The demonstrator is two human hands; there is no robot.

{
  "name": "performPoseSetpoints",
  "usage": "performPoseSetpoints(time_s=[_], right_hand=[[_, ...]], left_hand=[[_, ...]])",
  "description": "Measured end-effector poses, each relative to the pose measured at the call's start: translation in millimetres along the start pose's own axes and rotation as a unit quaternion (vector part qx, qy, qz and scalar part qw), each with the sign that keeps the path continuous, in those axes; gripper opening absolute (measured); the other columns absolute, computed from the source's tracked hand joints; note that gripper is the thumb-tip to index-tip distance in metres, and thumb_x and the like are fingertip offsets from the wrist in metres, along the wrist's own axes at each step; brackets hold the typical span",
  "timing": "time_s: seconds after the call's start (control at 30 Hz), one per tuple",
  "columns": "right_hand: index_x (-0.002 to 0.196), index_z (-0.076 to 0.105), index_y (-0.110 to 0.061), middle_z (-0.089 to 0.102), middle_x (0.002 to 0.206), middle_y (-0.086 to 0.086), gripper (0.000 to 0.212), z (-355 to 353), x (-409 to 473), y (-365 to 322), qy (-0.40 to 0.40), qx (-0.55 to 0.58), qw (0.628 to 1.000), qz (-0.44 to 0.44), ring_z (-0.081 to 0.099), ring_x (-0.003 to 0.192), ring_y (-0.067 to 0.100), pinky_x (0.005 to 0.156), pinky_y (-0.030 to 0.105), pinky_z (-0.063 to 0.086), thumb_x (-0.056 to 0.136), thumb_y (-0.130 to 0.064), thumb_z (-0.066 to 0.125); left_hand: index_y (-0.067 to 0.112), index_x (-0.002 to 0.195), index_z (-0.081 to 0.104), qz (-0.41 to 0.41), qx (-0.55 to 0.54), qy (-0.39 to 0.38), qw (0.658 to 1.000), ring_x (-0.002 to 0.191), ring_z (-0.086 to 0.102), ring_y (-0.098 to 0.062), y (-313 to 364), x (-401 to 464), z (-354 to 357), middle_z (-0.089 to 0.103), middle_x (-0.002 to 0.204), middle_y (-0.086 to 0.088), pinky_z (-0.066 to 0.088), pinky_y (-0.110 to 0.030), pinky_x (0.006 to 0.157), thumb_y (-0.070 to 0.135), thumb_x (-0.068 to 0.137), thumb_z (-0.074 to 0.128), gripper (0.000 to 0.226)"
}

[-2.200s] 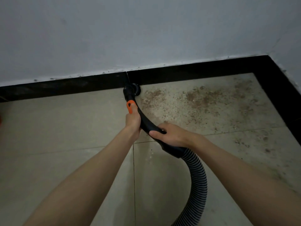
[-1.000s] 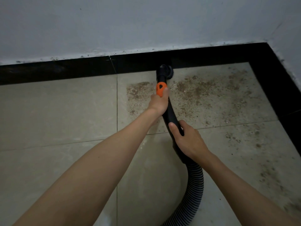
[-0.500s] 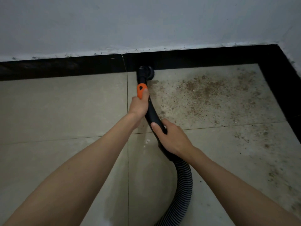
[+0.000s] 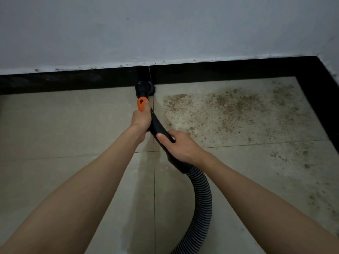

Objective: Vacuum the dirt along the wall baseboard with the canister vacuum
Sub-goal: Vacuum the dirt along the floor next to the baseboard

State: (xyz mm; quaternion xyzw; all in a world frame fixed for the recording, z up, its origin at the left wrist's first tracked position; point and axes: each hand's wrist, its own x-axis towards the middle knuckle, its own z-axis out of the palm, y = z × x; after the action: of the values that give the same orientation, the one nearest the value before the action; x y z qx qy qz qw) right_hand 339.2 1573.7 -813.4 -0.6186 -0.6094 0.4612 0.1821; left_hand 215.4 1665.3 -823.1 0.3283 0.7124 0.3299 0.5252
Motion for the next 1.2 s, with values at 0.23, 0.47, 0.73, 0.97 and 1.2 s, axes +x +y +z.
performPoseSetpoints(time_s=[0.23, 0.47, 0.73, 0.97, 1.2], right_hand=[[0.094, 0.060, -0.018, 0.066, 0.080, -0.001, 0.046, 5, -26, 15, 0.029, -0.003, 1.000, 0.012, 0.064, 0.074, 0.017, 0.072, 0.040, 0.053, 0.093, -0.060, 0.041], [0.088, 0.057, -0.022, 0.066, 0.078, 0.001, 0.042, -2, -46, 21, 0.034, 0.008, 0.999, 0.019, 0.065, 0.075, 0.021, 0.074, 0.044, 0.055, 0.092, -0.061, 0.041], [0.082, 0.054, -0.019, 0.062, 0.076, 0.000, 0.045, -15, -61, 37, 0.067, 0.005, 0.997, 0.041, 0.061, 0.071, 0.017, 0.067, 0.036, 0.048, 0.093, -0.061, 0.040], [0.076, 0.052, -0.020, 0.059, 0.072, -0.003, 0.044, -32, -71, 55, 0.109, 0.047, 0.990, 0.073, 0.058, 0.067, 0.013, 0.060, 0.029, 0.042, 0.093, -0.059, 0.043], [0.078, 0.055, -0.023, 0.061, 0.073, -0.004, 0.039, -49, -77, 75, 0.153, 0.079, 0.982, 0.083, 0.058, 0.066, 0.011, 0.057, 0.027, 0.040, 0.094, -0.058, 0.044]], left_hand=[[0.003, 0.117, 0.048, 0.004, 0.043, -0.031, 0.999, 0.089, 0.057, -0.023, -11, -21, 9, 0.058, 0.097, -0.009, 0.048, -0.031, 0.071, 0.052, 0.097, 0.033, 0.055], [0.001, 0.128, 0.044, -0.001, 0.056, -0.057, 0.997, 0.099, 0.058, -0.029, -14, -36, 18, 0.058, 0.114, -0.017, 0.050, -0.036, 0.081, 0.052, 0.098, 0.031, 0.061], [0.002, 0.118, 0.048, 0.007, 0.086, -0.106, 0.991, 0.100, 0.058, -0.030, -7, -54, 47, 0.058, 0.108, -0.015, 0.051, -0.041, 0.088, 0.051, 0.098, 0.031, 0.055], [0.007, 0.124, 0.046, 0.027, 0.121, -0.157, 0.980, 0.104, 0.057, -0.031, 3, -65, 84, 0.057, 0.109, -0.014, 0.048, -0.045, 0.095, 0.050, 0.099, 0.031, 0.052], [0.003, 0.122, 0.048, 0.040, 0.154, -0.184, 0.970, 0.100, 0.059, -0.030, 10, -73, 119, 0.058, 0.109, -0.015, 0.052, -0.040, 0.088, 0.051, 0.098, 0.030, 0.057]])
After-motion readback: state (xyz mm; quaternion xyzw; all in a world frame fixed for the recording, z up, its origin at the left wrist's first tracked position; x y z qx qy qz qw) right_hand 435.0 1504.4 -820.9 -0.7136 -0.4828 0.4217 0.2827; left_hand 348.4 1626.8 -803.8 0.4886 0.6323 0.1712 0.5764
